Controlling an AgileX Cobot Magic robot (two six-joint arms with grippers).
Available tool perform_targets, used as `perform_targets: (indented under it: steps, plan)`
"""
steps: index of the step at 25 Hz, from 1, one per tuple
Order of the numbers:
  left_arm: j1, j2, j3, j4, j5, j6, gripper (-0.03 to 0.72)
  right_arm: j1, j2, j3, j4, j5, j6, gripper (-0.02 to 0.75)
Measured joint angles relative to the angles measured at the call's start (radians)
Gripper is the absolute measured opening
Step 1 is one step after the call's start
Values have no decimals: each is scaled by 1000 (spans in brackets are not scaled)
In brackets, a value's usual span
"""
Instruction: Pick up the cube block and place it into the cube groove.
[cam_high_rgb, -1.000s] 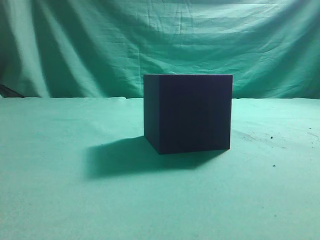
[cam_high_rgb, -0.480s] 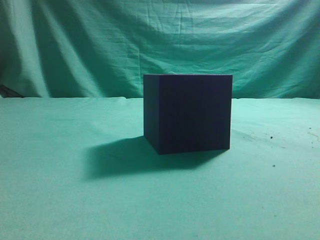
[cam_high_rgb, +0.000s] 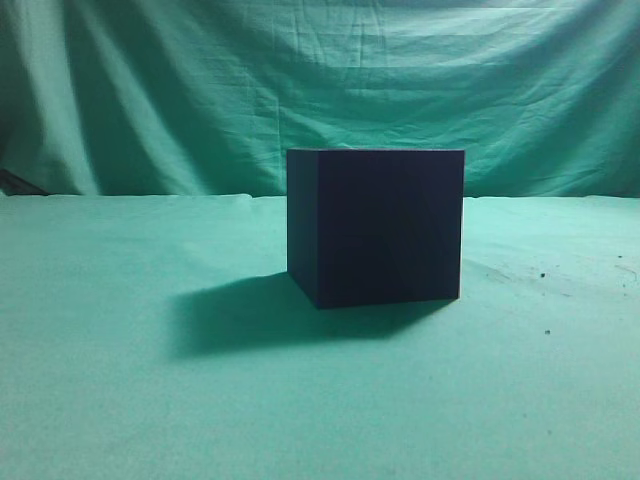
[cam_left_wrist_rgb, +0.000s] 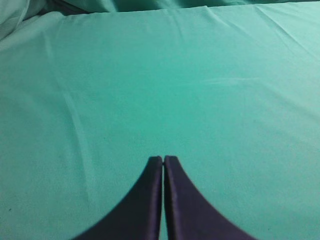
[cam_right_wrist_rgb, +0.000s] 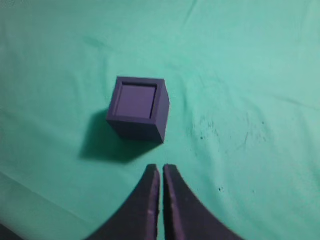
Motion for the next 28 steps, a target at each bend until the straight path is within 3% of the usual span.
perform_targets:
  steps: [3,7,14,17,21,28]
  plan:
    - [0,0,0,0,0,0,0,0,-120,88,0,-70,0,0]
    - [0,0,0,0,0,0,0,0,-231,120,11,-49,0,0]
    - [0,0,0,0,0,0,0,0,-274,120,-18,-31,-104,0]
    - [0,0,0,0,0,0,0,-9,-290,148,-41,-96,-139,0]
    - [0,0,0,0,0,0,0,-128,-373,293,-51,-324,-169,0]
    - [0,0,0,0,0,0,0,-446,-565,670,-48,-783,-175,0]
